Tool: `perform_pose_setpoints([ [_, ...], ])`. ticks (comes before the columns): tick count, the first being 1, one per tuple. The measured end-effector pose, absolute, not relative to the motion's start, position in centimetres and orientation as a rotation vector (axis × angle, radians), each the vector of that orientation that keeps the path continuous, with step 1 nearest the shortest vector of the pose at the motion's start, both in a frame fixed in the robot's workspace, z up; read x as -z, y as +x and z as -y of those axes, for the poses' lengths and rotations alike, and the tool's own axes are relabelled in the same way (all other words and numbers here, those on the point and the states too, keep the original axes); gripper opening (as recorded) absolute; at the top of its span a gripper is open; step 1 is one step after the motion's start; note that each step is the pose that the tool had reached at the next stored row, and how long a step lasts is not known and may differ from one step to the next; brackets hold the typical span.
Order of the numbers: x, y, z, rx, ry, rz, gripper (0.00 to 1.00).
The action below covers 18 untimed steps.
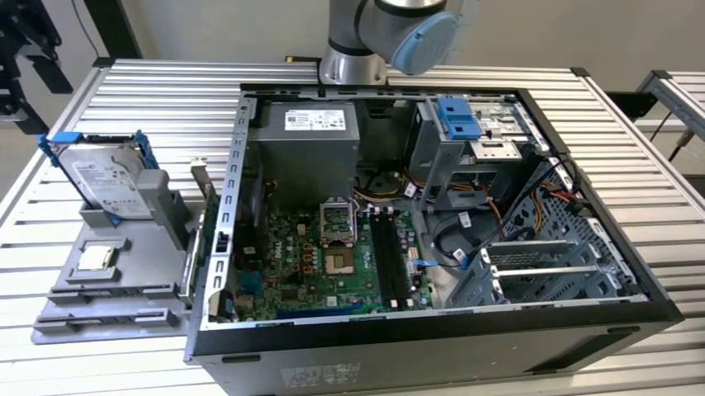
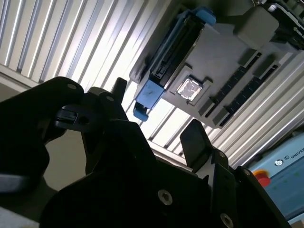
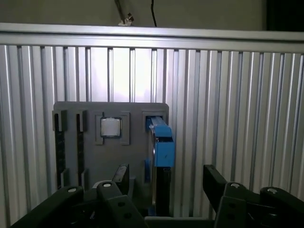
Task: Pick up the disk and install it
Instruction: 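Pick up the disk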
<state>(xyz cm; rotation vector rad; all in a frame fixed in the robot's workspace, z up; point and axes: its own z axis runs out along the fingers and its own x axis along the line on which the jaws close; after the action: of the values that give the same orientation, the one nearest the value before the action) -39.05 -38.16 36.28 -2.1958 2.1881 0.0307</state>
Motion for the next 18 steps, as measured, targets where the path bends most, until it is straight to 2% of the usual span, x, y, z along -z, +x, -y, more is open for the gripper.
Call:
perform_pose_setpoints([
  [18, -33.1, -39.7, 38.2, -0.035, -2.198, -2.19, 1.0],
])
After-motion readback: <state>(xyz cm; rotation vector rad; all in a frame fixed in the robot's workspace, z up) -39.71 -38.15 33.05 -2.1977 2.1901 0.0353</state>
